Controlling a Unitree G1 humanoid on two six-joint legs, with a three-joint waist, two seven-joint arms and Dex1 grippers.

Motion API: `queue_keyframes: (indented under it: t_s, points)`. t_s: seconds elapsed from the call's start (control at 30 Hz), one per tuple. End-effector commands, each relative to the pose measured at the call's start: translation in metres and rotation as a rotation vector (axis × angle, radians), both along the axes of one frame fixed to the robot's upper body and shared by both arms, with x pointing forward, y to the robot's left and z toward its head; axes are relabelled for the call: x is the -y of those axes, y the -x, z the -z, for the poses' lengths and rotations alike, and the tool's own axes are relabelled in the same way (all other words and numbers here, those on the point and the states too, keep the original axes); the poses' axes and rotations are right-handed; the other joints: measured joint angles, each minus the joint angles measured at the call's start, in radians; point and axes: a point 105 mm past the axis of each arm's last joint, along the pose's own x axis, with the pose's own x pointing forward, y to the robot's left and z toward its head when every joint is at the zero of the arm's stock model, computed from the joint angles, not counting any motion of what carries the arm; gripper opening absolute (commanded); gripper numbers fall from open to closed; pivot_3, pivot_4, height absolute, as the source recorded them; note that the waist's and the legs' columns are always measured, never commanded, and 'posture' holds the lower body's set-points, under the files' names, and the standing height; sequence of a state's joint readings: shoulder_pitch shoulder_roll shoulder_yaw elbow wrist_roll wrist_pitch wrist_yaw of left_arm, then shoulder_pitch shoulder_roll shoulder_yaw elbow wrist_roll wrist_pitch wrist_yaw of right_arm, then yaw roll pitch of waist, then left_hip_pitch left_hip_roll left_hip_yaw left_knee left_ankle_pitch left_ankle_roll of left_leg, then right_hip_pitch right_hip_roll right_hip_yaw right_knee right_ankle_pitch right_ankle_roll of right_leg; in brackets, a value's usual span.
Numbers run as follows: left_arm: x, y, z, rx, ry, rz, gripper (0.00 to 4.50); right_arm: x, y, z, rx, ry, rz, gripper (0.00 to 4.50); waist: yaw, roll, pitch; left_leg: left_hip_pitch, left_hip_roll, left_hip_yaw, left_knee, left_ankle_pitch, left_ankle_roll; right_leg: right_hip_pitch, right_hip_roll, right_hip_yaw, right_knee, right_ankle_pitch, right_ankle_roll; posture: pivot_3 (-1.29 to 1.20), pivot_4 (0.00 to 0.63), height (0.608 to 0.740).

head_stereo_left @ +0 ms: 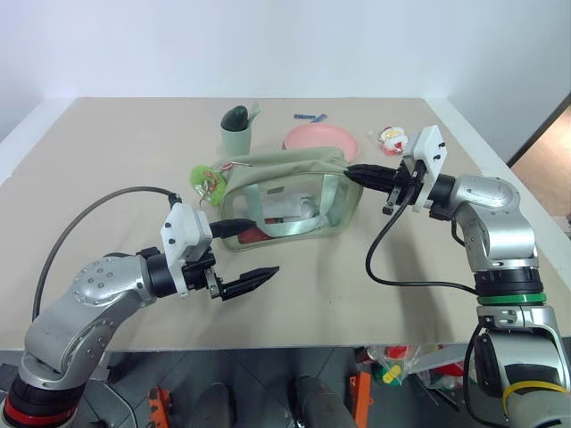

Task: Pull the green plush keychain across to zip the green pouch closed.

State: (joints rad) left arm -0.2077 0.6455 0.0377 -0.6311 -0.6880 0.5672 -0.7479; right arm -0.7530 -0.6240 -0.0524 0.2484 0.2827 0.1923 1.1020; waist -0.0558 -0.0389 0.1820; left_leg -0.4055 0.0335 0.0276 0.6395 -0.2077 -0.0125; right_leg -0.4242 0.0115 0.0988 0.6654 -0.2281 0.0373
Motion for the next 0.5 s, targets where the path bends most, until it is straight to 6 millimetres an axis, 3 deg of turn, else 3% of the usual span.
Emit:
queue_keyframes:
  t_s: [0.03,0.17,0.5]
  points:
    - [0.001,0.002,-0.006,0.035,0.005,0.001,4.5,-0.006,0.007,-0.014,0.029,-0.02,-0.057,0.83,0.0,0.0,0.0,0.0,0.0,0.0,0.0,0.0,0.0,0.0,0.0,0.0,0.0,0.0,0.0,0.0,0.15,0.74]
    - [0.002,0.002,-0.005,0.034,0.002,0.002,4.5,-0.004,0.011,-0.026,0.089,-0.029,-0.057,2.21,0.0,0.0,0.0,0.0,0.0,0.0,0.0,0.0,0.0,0.0,0.0,0.0,0.0,0.0,0.0,0.0,0.15,0.74]
    - [0.003,0.003,-0.004,0.032,0.0,0.011,4.5,0.014,0.001,-0.005,0.064,0.007,0.025,2.21,0.002,0.0,0.0,-0.001,-0.001,0.0,0.0,0.0,0.0,0.0,0.0,0.0,0.0,0.0,0.0,0.0,0.15,0.74]
